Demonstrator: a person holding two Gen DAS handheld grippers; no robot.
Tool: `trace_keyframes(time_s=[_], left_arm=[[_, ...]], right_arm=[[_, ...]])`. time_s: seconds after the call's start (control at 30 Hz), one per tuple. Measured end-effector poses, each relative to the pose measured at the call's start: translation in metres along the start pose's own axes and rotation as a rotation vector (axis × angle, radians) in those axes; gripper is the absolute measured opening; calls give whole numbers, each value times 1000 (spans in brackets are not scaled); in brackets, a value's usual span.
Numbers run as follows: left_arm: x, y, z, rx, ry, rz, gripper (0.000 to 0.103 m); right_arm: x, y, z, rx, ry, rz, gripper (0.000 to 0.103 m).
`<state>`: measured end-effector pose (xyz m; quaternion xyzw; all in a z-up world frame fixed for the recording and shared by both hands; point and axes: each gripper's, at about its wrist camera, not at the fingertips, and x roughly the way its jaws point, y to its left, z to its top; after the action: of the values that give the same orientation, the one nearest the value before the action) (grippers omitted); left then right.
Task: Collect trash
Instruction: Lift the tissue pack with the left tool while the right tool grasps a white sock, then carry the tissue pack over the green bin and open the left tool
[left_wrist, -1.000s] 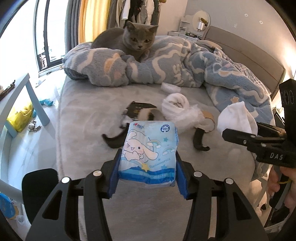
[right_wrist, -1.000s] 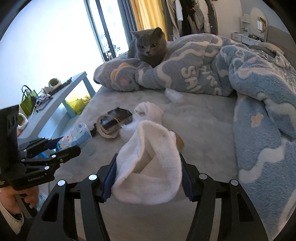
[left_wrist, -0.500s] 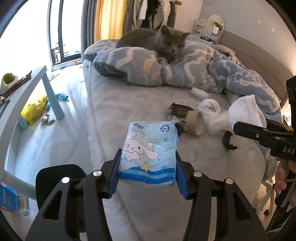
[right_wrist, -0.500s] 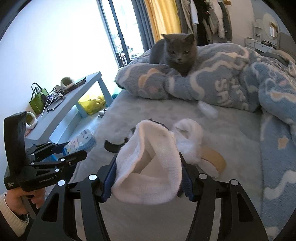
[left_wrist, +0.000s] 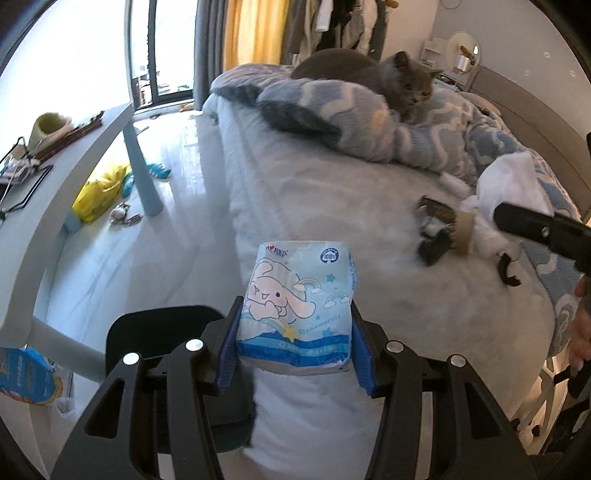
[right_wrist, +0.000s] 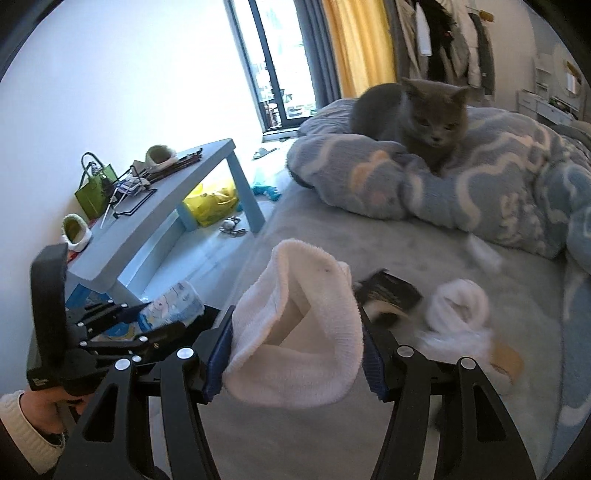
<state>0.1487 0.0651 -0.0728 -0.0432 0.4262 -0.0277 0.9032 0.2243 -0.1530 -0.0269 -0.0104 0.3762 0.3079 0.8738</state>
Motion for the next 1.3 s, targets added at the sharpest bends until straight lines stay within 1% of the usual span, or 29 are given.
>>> trace_keyframes(time_s=[0.37,0.5,0.7,0.83,0.97,1.07,1.3], left_arm=[[7,53,-15,-21,79,40,55],[12,76,-22,-57,120,48,55],[19,104,-31,-85,165,75,55],[23,121,-40,-106,196,75,55],[32,136,-53,-127,268,59,56],[38,147,-64,-140,310,61,56],[48,170,-83,-179,385,59,56]], right_arm=[[44,59,14,-75,47,39,61],[54,77,17,-97,56,56,61],[70,117,22,-154,69,100,61],[84,140,23,-178,87,133,61],[96,155,24,-189,105,152,61],[106,167,25,-191,117,173,61],[135,189,20,-202,166,188,61]])
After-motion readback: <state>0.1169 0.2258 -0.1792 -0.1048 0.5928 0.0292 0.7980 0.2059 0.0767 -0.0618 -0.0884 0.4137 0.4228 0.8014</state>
